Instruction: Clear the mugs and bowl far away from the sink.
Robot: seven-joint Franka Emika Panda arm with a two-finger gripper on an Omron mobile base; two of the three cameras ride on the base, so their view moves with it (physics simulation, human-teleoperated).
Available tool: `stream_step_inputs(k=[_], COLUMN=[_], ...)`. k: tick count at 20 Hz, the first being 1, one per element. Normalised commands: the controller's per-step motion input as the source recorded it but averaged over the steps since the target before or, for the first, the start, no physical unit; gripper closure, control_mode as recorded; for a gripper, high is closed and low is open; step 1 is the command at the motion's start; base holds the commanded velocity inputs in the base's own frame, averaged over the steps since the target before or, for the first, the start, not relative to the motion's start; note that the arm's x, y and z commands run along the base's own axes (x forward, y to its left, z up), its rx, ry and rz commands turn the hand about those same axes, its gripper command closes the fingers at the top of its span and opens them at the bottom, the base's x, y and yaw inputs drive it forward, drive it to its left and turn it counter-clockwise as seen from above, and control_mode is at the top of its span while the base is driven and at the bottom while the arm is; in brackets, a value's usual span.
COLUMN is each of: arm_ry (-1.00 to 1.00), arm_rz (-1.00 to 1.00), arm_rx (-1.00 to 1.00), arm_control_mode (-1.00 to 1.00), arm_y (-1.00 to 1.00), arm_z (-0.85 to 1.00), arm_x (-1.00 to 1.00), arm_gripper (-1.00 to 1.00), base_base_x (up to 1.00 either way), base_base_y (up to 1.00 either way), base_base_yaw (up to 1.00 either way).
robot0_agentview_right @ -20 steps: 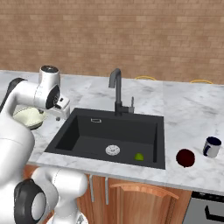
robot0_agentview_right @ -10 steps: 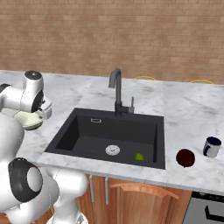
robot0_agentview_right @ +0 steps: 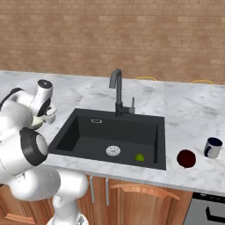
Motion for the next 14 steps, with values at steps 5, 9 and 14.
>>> stream_step_inputs(k=[5, 9, 14], arm_ry=[0.00, 0.01, 0.00], arm_rz=[-0.04, 0.00, 0.00], arm_rx=[0.00, 0.00, 0.00], arm_control_mode=[-1.00, -1.00, -1.00], arm_y=[0.21, 0.14, 0.13], arm_z=[-0.25, -0.35, -0.40], arm_x=[0.42, 0.20, 0.03], arm_gripper=[-1.00, -1.00, -1.00], base_base_x=[0.00, 0.00, 0.00], base_base_y=[0.00, 0.00, 0.00], base_base_yaw=[0.00, 0.00, 0.00])
